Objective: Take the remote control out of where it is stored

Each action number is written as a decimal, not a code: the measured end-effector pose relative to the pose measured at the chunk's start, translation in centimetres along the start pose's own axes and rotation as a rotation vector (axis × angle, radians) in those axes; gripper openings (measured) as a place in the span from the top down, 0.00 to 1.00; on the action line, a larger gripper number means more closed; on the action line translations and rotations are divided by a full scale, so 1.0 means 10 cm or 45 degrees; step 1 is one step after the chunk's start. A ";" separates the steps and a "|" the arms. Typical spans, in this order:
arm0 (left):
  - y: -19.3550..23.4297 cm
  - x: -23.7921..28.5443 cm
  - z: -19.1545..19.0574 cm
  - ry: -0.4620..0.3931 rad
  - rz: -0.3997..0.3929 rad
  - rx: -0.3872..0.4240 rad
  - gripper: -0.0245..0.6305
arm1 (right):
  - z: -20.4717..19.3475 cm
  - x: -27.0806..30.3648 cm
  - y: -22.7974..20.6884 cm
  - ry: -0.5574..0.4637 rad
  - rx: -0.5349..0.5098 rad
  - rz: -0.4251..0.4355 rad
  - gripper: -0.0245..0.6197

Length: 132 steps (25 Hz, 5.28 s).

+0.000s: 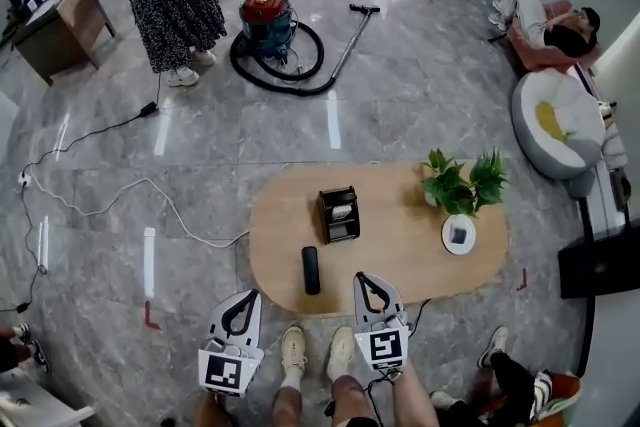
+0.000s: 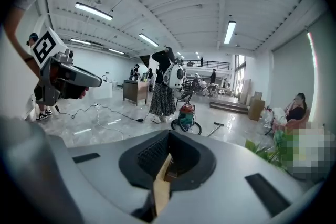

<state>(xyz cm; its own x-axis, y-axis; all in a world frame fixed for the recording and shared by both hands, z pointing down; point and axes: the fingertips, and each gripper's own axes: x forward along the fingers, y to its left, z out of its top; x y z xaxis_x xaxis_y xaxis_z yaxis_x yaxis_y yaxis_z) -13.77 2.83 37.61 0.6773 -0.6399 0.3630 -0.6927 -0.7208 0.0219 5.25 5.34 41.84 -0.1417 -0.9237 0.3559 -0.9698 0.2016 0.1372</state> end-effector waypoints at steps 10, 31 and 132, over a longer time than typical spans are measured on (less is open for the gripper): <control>-0.16 -0.23 0.62 -0.057 -0.035 0.054 0.96 | 0.49 -0.44 -0.11 -0.030 0.055 -0.060 0.95; -0.45 -0.79 1.50 -0.166 -0.084 0.128 0.96 | 1.32 -1.17 -0.10 -0.174 0.128 -0.152 0.95; 0.01 1.03 -0.30 0.013 0.010 -0.030 0.96 | -0.68 0.71 -0.65 0.092 -0.039 0.073 0.95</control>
<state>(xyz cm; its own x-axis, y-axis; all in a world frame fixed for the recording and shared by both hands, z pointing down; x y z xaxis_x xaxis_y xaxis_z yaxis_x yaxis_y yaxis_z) -7.61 -3.00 44.13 0.6697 -0.6425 0.3725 -0.7034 -0.7096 0.0408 11.90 -0.28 49.77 -0.1813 -0.8846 0.4297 -0.9538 0.2646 0.1423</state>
